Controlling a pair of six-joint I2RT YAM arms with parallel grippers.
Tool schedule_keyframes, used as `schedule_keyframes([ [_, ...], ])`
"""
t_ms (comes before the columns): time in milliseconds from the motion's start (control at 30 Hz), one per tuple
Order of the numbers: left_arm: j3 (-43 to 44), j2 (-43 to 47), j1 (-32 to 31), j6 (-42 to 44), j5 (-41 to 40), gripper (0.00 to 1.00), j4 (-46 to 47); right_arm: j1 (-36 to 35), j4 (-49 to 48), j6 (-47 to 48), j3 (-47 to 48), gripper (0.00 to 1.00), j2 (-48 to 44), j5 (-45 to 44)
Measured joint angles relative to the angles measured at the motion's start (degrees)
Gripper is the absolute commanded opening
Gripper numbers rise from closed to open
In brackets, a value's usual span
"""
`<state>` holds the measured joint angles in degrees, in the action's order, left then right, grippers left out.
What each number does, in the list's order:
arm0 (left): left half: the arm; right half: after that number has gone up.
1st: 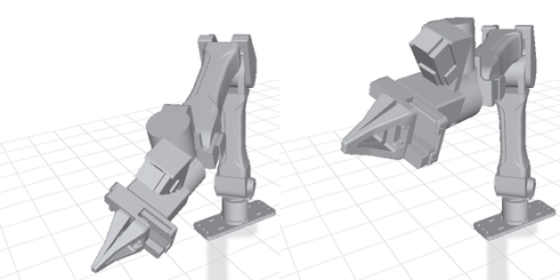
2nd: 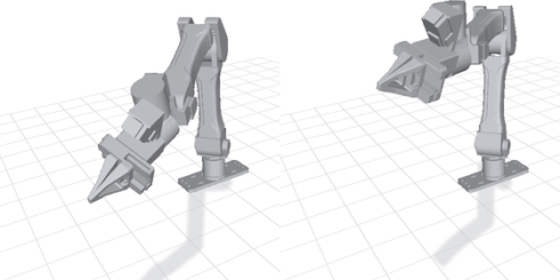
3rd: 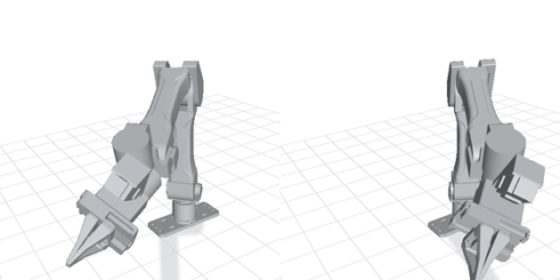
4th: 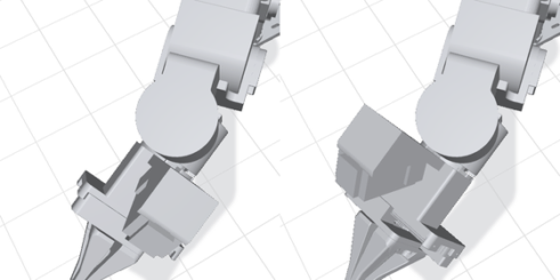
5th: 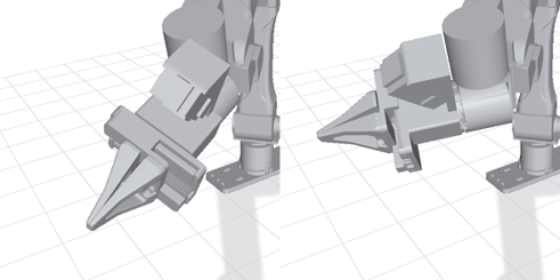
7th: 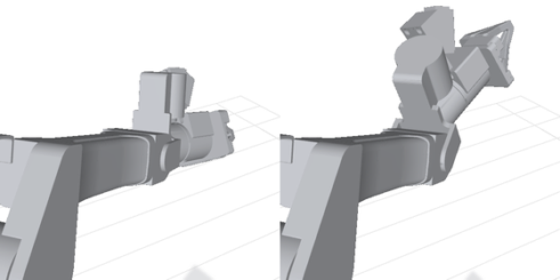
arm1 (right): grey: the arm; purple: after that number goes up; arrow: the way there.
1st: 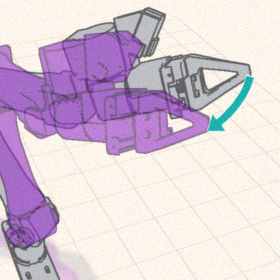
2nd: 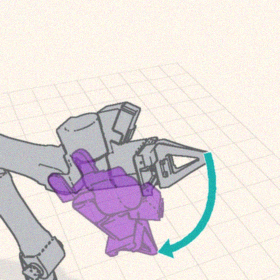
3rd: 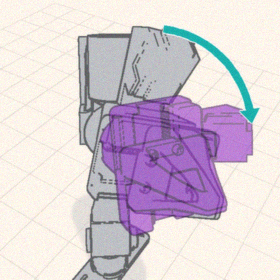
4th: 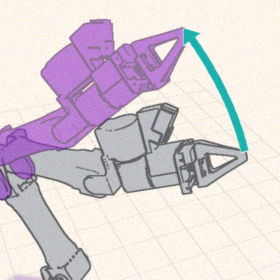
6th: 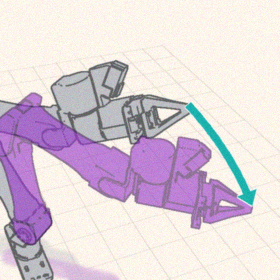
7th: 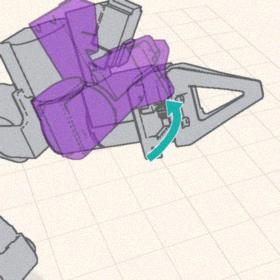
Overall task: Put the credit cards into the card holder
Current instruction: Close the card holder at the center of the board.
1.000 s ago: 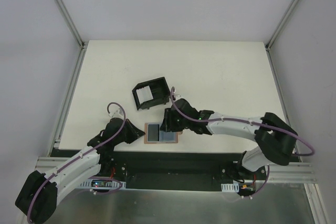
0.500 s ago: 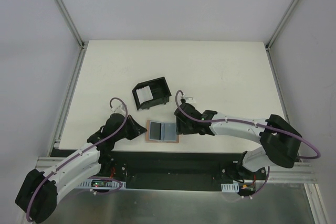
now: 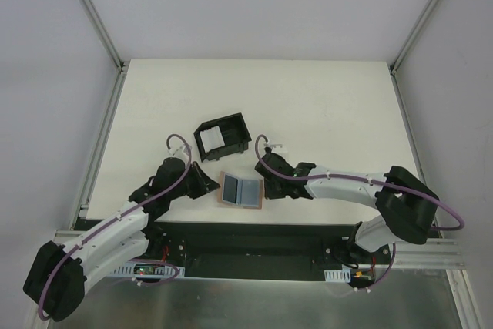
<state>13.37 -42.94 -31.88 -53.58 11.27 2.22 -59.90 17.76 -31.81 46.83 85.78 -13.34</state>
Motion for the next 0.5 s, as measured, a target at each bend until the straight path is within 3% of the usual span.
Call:
schedule_keyframes([
  [333, 8.8, -11.1, -7.8, 1.8, 0.5, 0.01, 1.9, 0.0, -5.8, 0.5, -4.5, 0.03, -2.6, 0.3],
  [500, 11.0, -20.5, -11.7, 0.7, 2.7, 0.14, 8.3, 0.1, -9.3, 0.0, -7.7, 0.04, -5.3, 0.3],
])
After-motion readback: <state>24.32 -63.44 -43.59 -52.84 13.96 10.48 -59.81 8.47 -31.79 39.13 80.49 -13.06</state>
